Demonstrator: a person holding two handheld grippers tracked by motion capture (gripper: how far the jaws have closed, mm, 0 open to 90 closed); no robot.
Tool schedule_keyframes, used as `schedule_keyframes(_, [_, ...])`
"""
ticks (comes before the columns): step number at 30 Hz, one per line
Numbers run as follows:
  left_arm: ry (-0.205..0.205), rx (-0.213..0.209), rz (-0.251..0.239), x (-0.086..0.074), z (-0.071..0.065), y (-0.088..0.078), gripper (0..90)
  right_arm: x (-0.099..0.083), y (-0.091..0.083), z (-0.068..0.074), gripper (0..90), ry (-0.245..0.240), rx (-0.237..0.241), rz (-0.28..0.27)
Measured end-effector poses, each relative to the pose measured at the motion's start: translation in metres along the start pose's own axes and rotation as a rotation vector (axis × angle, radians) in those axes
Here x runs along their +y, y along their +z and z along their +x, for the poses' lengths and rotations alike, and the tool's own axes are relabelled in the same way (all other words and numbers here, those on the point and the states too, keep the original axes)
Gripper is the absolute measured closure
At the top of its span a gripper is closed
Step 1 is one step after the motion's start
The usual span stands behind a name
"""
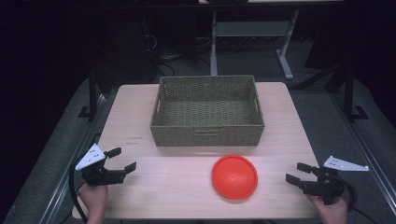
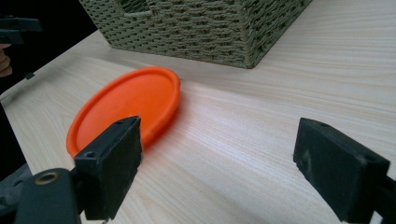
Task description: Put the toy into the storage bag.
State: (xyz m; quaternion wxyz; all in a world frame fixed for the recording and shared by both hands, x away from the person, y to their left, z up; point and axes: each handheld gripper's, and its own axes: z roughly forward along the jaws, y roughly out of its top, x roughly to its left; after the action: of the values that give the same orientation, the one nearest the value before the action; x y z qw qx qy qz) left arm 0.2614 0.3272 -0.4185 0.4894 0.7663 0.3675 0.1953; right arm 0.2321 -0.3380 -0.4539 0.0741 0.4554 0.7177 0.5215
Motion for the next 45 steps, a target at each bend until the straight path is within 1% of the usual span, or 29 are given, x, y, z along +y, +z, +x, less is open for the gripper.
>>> schedule_keyframes(2, [0.001,-0.001,0.001,0.0,0.0,0.0,12.7,0.0,0.001,0.0,14.7,0.001,0.003,0.006])
schedule_keyframes(3, [0.004,-0.002,0.004,0.0,0.0,0.0,12.6,0.002,0.002,0.001,14.7,-0.012,0.007,0.01])
schedule_keyframes(5, [0.005,-0.004,0.003,0.0,-0.001,0.0,12.6,0.002,0.003,0.002,14.7,-0.013,0.009,0.009])
schedule_keyframes(8, [0.012,-0.011,0.004,0.0,-0.001,0.001,12.7,0.005,0.003,0.008,14.7,-0.022,0.024,0.005])
schedule_keyframes(10, [0.016,-0.009,0.003,0.0,-0.002,0.001,12.6,0.005,0.003,0.009,14.7,-0.019,0.026,0.007])
schedule_keyframes(11, [0.017,-0.009,0.004,0.0,-0.001,0.001,12.6,0.007,0.005,0.013,14.7,-0.034,0.033,0.009])
schedule_keyframes(12, [0.017,-0.009,0.004,0.0,-0.001,0.001,12.6,0.007,0.005,0.013,14.7,-0.034,0.033,0.009])
schedule_keyframes(13, [0.018,-0.011,0.001,0.0,-0.001,0.001,12.7,0.01,0.006,0.014,14.7,-0.037,0.041,0.017])
schedule_keyframes(14, [0.009,-0.01,0.001,0.0,-0.001,0.001,12.6,0.011,0.007,0.015,14.7,-0.041,0.043,0.021])
schedule_keyframes(17, [0.016,-0.007,0.005,0.0,-0.001,0.001,12.6,0.013,0.009,0.017,14.7,-0.047,0.049,0.033])
schedule_keyframes(20, [0.012,-0.007,0.003,0.001,-0.001,0.001,12.6,0.016,0.011,0.02,14.7,-0.05,0.057,0.045])
schedule_keyframes(21, [0.016,-0.007,0.005,0.0,-0.002,0.002,12.6,0.019,0.012,0.022,14.7,-0.064,0.062,0.05])
schedule_keyframes(30, [0.018,-0.009,0.004,0.001,-0.001,0.002,12.6,0.034,0.017,0.032,14.7,-0.091,0.077,0.079])
schedule_keyframes(31, [0.017,-0.009,0.004,0.001,-0.002,0.002,12.6,0.038,0.019,0.034,14.7,-0.101,0.084,0.088])
schedule_keyframes(35, [0.018,-0.009,0.003,0.001,-0.002,0.002,12.6,0.042,0.022,0.036,14.6,-0.103,0.091,0.104])
schedule_keyframes(36, [0.016,-0.009,0.003,0.001,-0.002,0.002,12.6,0.046,0.024,0.038,14.6,-0.111,0.094,0.116])
schedule_keyframes(45, [0.019,-0.009,0.004,0.001,-0.002,0.002,12.7,0.053,0.034,0.044,14.7,-0.125,0.111,0.156])
